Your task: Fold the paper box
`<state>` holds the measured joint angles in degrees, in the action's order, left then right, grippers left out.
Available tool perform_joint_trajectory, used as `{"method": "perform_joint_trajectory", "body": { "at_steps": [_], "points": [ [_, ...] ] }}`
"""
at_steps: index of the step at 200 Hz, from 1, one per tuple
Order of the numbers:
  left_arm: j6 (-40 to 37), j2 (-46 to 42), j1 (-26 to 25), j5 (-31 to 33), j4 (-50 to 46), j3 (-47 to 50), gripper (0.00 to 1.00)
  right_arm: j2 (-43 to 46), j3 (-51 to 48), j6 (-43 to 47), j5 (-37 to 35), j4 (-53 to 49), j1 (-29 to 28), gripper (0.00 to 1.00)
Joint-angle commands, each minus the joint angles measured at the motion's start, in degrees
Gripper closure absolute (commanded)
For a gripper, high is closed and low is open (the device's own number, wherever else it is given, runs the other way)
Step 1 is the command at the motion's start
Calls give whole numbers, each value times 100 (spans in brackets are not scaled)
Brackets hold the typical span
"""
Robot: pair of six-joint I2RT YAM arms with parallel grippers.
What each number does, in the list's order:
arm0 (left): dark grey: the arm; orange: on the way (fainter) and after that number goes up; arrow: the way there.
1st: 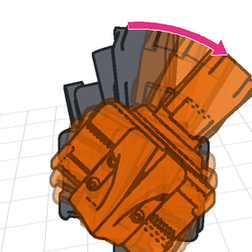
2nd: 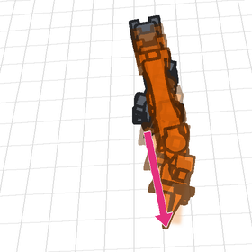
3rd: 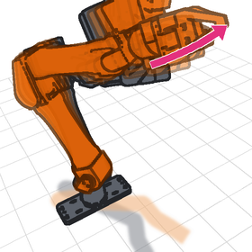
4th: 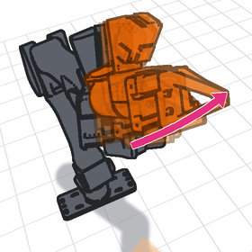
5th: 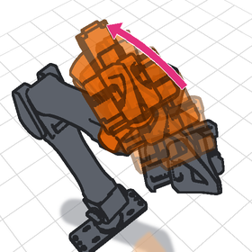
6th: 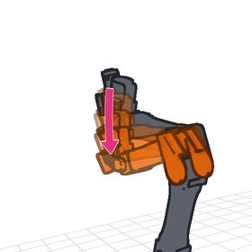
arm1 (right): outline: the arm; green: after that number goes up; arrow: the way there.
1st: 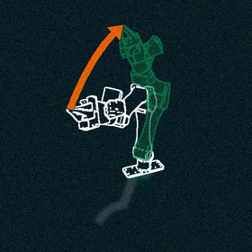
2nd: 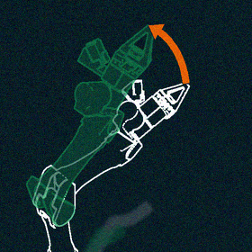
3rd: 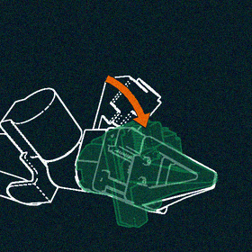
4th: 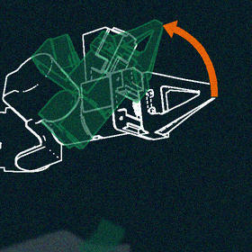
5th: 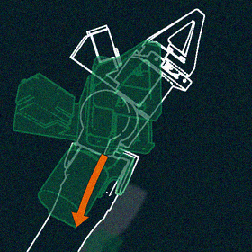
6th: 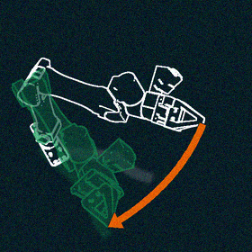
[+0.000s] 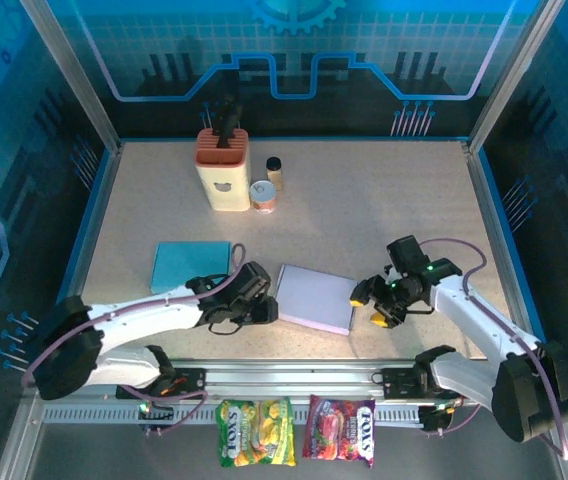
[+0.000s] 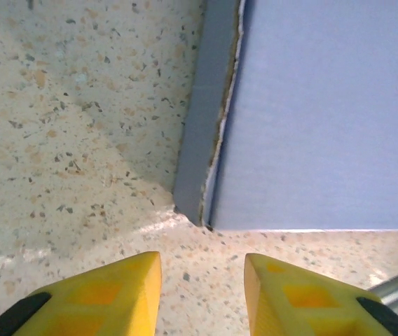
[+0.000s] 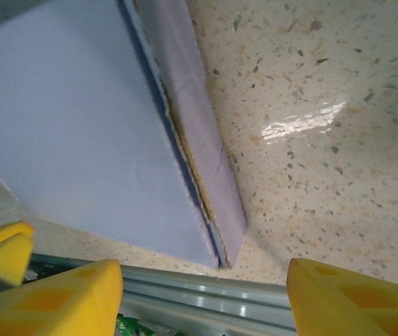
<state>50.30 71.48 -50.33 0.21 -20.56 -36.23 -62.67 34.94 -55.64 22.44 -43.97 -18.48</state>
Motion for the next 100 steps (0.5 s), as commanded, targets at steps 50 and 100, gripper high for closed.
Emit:
{"method": "perform_joint_trajectory", "body": {
  "at_steps": [50,100],
  "points": [
    [51,-902,875,-320,-560,-177,61,-709,-513,-877,185,2285,-684,45],
    [-239,-1355,2020,-889,-616,-550,60,-1823,116,-1147,24,3362,-899,56]
  ]
}}
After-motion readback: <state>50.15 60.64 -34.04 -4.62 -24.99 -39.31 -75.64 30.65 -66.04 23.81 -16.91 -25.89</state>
